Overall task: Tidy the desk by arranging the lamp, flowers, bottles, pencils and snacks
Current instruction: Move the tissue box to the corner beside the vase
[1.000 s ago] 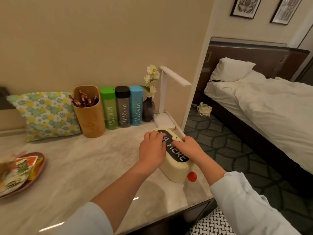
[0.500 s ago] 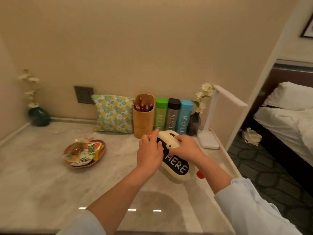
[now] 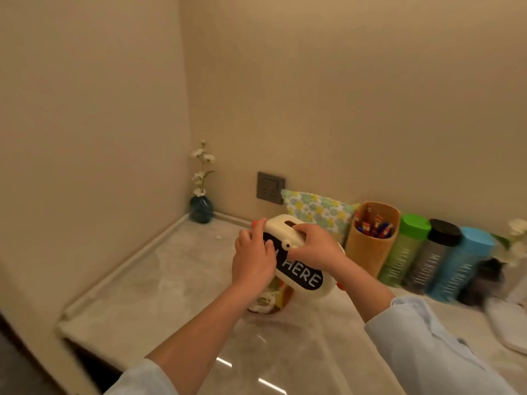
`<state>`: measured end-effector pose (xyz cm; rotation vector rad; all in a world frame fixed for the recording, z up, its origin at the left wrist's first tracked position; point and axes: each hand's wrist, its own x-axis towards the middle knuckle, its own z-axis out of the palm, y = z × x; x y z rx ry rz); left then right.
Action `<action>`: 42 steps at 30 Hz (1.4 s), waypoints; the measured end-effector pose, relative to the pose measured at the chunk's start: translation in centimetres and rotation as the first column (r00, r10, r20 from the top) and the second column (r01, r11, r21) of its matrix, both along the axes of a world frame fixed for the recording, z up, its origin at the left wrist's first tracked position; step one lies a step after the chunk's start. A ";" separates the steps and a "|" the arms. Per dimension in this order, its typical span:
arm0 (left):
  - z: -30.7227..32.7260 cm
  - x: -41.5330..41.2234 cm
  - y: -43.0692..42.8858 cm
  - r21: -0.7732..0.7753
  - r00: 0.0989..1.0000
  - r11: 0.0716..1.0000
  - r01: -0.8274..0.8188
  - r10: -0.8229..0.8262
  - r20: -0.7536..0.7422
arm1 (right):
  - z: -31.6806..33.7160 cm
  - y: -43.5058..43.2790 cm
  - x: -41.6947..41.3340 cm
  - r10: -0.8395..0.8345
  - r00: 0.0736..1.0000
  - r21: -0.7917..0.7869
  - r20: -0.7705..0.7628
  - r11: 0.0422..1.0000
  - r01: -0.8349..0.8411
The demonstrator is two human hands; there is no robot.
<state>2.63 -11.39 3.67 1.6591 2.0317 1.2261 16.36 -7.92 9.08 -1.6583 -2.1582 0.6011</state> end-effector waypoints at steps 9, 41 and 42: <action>-1.5 -11.0 7.3 -0.007 0.996 0.999 0.041 -0.041 0.073 | -1.8 8.3 -11.0 0.045 0.992 0.144 0.117 0.988 -0.062; -8.1 -16.7 13.6 -0.104 0.953 0.991 0.081 -0.046 0.299 | -9.5 13.3 -14.7 0.165 0.986 0.299 -0.006 0.941 -0.156; -8.0 -16.5 13.2 -0.105 0.950 0.991 0.084 -0.048 0.309 | -9.5 12.6 -14.2 0.140 0.989 0.324 -0.035 0.938 -0.122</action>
